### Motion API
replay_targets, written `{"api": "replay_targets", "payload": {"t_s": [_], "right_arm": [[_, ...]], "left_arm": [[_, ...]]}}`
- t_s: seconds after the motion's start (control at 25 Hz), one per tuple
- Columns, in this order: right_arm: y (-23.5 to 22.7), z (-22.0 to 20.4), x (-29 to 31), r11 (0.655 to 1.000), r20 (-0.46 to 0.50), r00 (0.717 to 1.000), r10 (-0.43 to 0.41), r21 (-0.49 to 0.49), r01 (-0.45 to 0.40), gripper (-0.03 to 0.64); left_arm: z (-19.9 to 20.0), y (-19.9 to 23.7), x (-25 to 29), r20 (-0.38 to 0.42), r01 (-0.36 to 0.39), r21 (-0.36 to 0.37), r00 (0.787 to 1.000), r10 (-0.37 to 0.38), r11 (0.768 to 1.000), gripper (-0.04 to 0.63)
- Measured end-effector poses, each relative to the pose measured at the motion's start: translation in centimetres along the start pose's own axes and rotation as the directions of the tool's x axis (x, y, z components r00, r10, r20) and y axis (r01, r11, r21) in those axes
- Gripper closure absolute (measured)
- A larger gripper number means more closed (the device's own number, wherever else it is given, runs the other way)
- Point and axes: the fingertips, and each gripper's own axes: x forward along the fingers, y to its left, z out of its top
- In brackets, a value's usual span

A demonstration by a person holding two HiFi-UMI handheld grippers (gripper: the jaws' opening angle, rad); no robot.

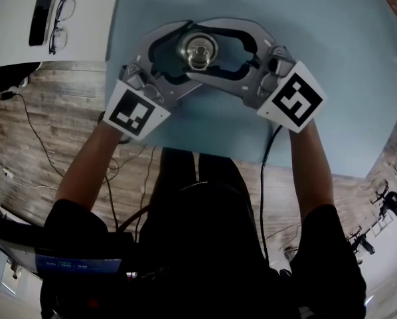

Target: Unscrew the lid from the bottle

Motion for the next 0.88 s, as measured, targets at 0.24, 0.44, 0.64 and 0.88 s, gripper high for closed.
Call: {"api": "replay_targets", "payload": {"t_s": [0.24,0.44,0.64,0.88], "right_arm": [[-0.09,-0.04,-0.01,0.999,-0.015,0.999,-0.036,-0.005,0.036,0.35],[-0.1,-0.2,0.13,0.999,-0.027,0.998,-0.049,-0.012,0.049,0.35],[-0.15,-0.32,0.05,0.998,-0.032,0.998,-0.06,-0.008,0.06,0.344],[-0.13,-0.69,-0.04,0.997,-0.046,0.995,-0.083,-0.006,0.083,0.302]], "left_arm": [[0.19,0.15,0.09,-0.005,-0.014,0.016,1.0,0.014,1.0,0.229],[0.08,0.29,0.17,-0.003,-0.038,0.015,0.999,0.038,0.999,0.225],[0.09,0.34,0.27,-0.003,-0.047,0.016,0.999,0.047,0.999,0.225],[-0.02,0.46,0.43,-0.014,-0.068,0.019,0.998,0.068,0.997,0.218]]}}
